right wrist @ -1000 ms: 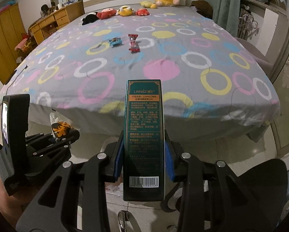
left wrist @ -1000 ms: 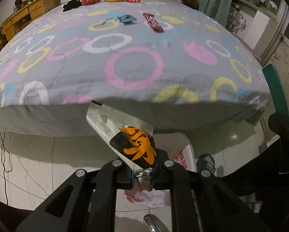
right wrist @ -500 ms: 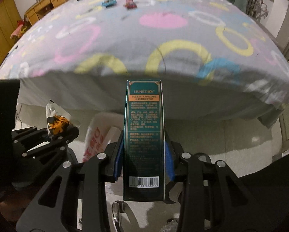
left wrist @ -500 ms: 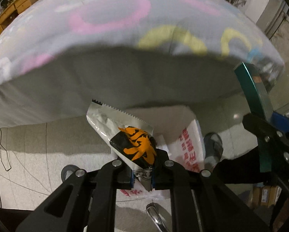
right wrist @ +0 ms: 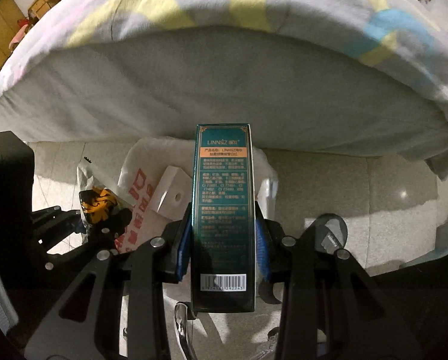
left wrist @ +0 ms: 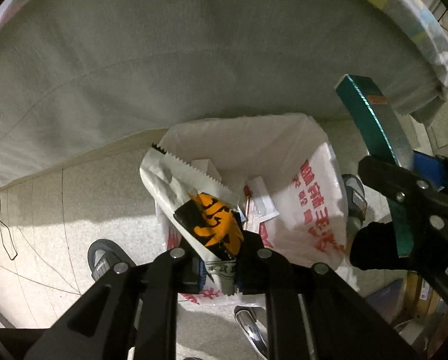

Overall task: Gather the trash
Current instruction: 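Open both tools to drop the packet and box into the bag, then raise both tools back over the bed toward the last two items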

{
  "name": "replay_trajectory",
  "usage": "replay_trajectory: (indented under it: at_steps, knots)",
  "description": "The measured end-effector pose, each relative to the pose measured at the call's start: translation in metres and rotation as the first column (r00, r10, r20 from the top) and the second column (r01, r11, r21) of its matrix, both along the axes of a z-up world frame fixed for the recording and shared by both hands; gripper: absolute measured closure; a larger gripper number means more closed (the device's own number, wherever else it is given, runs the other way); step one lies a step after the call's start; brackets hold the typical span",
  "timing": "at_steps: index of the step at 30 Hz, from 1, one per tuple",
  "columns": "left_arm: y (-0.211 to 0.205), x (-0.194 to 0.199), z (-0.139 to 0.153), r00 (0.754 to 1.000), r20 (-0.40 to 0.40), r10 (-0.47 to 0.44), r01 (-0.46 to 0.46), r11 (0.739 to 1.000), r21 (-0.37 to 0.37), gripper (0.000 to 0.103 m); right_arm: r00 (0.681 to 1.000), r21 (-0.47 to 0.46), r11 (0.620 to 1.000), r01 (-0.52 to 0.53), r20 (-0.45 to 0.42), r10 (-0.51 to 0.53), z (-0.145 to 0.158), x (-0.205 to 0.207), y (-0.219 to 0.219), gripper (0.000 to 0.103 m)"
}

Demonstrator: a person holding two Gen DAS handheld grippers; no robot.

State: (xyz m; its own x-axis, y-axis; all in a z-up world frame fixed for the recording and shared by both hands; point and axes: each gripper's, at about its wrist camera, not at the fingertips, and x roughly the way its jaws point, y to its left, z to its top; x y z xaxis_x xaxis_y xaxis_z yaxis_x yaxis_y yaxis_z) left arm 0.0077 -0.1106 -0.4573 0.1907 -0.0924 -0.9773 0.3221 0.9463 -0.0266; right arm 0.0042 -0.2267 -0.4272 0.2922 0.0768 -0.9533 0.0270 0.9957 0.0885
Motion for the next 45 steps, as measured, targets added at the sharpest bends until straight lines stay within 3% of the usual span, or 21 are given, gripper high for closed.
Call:
replay_trajectory:
  at_steps: [5,6,7,8,9,10,20,33,40,45]
  knots:
    - [0.001,-0.001,-0.002,1.0,-0.003,0.0,0.0,1.0,-0.011,0.088,1.0,0.002,1.0,-0.015,-0.014,0.015,-0.006,0.008,0.004,0.068]
    - [0.001,-0.001,-0.002,1.0,-0.002,-0.002,0.002,1.0,-0.016,0.079,1.0,0.007,1.0,-0.013,-0.019,0.013,-0.008,0.009,0.003,0.068]
    - [0.0,0.001,-0.001,1.0,-0.002,-0.003,0.003,1.0,-0.017,0.061,1.0,0.013,1.0,-0.012,-0.028,0.012,-0.01,0.01,0.001,0.062]
    - [0.0,0.002,-0.001,1.0,0.0,-0.002,0.002,1.0,-0.018,0.051,0.999,0.013,1.0,-0.011,-0.033,0.011,-0.012,0.008,0.001,0.05]
    - [0.001,0.002,0.0,1.0,0.004,-0.001,0.001,1.0,-0.021,0.034,0.999,0.009,1.0,-0.007,-0.035,0.007,-0.014,0.01,0.0,0.045]
    - [0.001,0.001,0.001,1.0,0.009,0.0,0.0,1.0,-0.022,0.024,0.999,0.001,1.0,0.003,-0.035,-0.003,-0.015,0.011,-0.002,0.042]
    - [-0.001,-0.002,0.004,1.0,0.011,-0.015,0.015,0.999,-0.034,0.02,0.998,0.024,0.998,0.063,-0.022,-0.062,-0.011,0.008,-0.01,0.032]
    - [-0.001,-0.007,0.009,0.999,0.038,-0.02,0.021,1.0,-0.019,0.019,0.998,0.034,0.997,0.063,0.003,-0.063,0.0,0.004,-0.011,0.03]
    - [0.003,-0.008,0.025,0.997,0.077,-0.013,0.014,1.0,-0.003,0.019,0.992,0.042,0.996,0.08,0.091,-0.083,0.033,-0.009,-0.019,0.024]
    - [0.008,-0.008,0.049,0.992,0.128,0.004,0.0,0.999,-0.034,0.017,0.977,0.083,0.993,0.088,0.186,-0.102,0.073,-0.021,-0.03,0.017]
